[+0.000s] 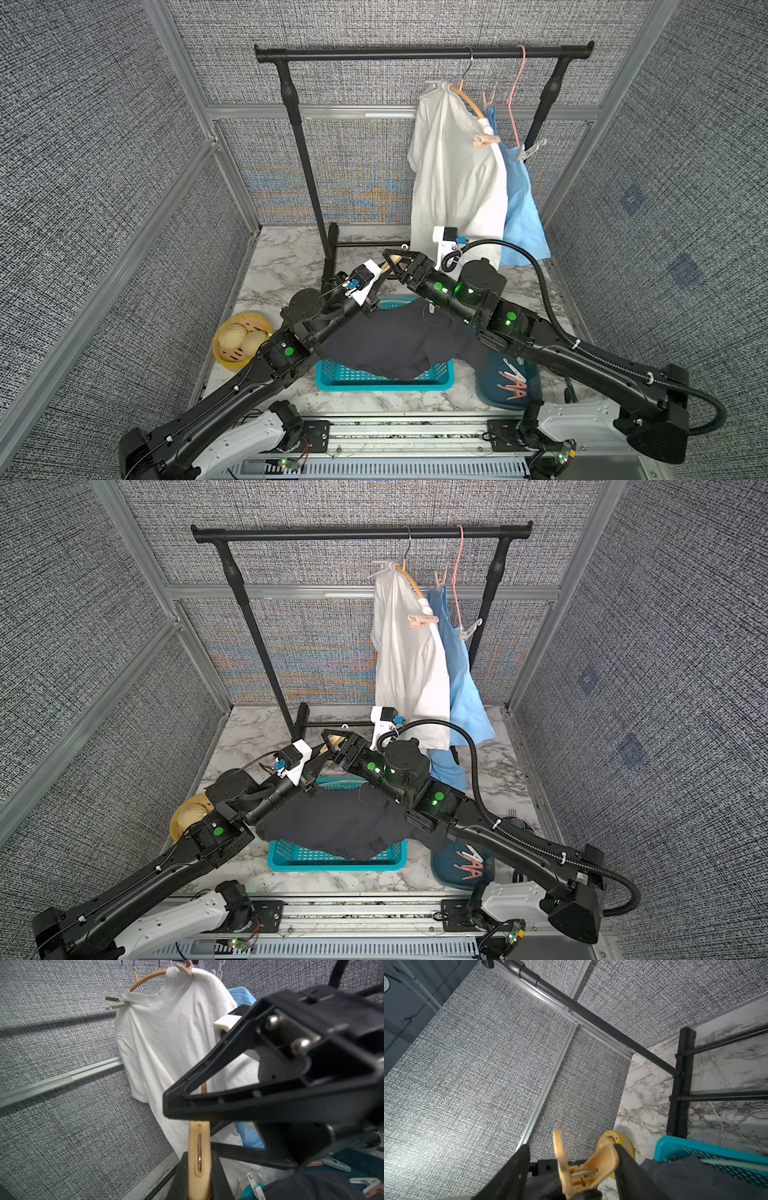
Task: Use clothespins to secure the t-shirt on both sides of the hanger
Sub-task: Open the clothespin, then pick up the hanger from the basket.
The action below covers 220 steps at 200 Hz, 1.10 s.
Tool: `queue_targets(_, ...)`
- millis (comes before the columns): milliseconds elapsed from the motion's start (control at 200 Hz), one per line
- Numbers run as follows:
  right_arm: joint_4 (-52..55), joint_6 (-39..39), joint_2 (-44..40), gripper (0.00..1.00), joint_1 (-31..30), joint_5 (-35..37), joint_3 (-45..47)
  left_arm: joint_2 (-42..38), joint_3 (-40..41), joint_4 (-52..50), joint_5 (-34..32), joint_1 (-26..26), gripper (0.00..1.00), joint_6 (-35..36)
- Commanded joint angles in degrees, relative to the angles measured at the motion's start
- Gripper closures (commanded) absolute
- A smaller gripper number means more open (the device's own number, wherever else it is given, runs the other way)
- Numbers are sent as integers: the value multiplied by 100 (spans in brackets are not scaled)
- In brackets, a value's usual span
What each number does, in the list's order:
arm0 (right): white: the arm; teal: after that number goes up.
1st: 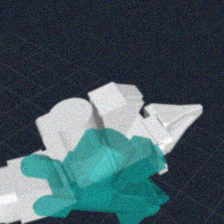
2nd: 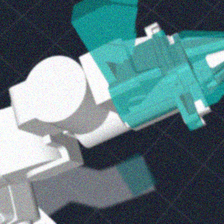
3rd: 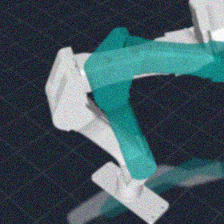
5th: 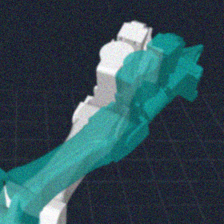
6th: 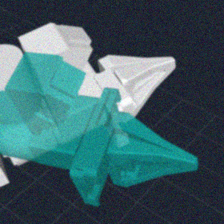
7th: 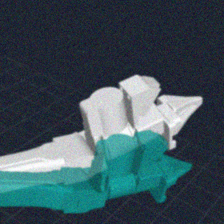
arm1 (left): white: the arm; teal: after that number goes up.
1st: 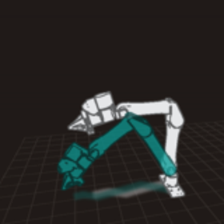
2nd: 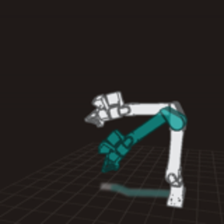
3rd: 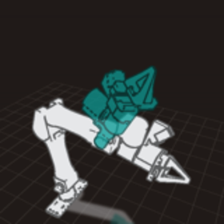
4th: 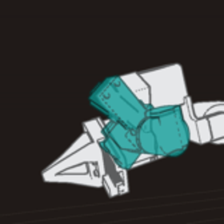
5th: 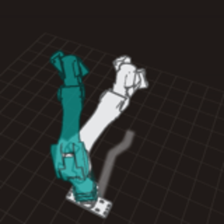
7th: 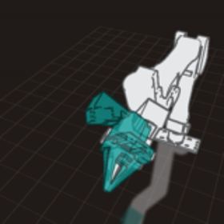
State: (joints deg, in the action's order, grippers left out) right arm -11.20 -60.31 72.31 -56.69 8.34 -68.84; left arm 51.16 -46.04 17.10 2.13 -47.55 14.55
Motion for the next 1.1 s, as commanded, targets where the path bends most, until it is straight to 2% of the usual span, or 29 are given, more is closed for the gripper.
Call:
queue_targets(0,-377,12,69,43,-16,98,-98,-33,27,197,292,0,100,13)
queue_targets(90,-413,16,90,49,-11,136,-107,-61,36,191,332,7,100,30)
queue_targets(295,-436,64,81,74,-9,201,-68,-71,20,-26,206,2,100,44)
queue_targets(335,-433,124,75,76,-9,225,-54,-71,17,-125,156,0,93,48)
queue_targets(400,-375,208,31,80,-9,309,-18,-79,23,-278,102,-4,77,106)
queue_targets(510,-234,463,-73,85,-9,559,100,-138,51,-542,-81,7,66,31)
queue_targets(630,-78,1045,-214,91,-9,893,236,-326,91,-1050,-272,9,46,-10)
queue_targets(691,3,1401,-314,96,-3,1069,313,-423,103,-1433,-616,9,41,-20)
queue_targets(726,21,1668,-376,100,-1,1175,359,-452,97,-1729,-801,36,39,104)
queue_targets(761,66,1897,-437,100,-8,1249,393,-457,88,-2065,-970,90,39,214)
queue_targets(856,125,2632,-585,100,-7,1236,465,-326,-199,-3406,-660,531,39,262)
queue_targets(921,212,3204,-667,100,-2,1094,486,-256,-378,-4078,-227,1081,40,137)
queue_targets(1096,84,4313,-993,100,2,765,870,39,-593,-5213,204,2219,43,576)
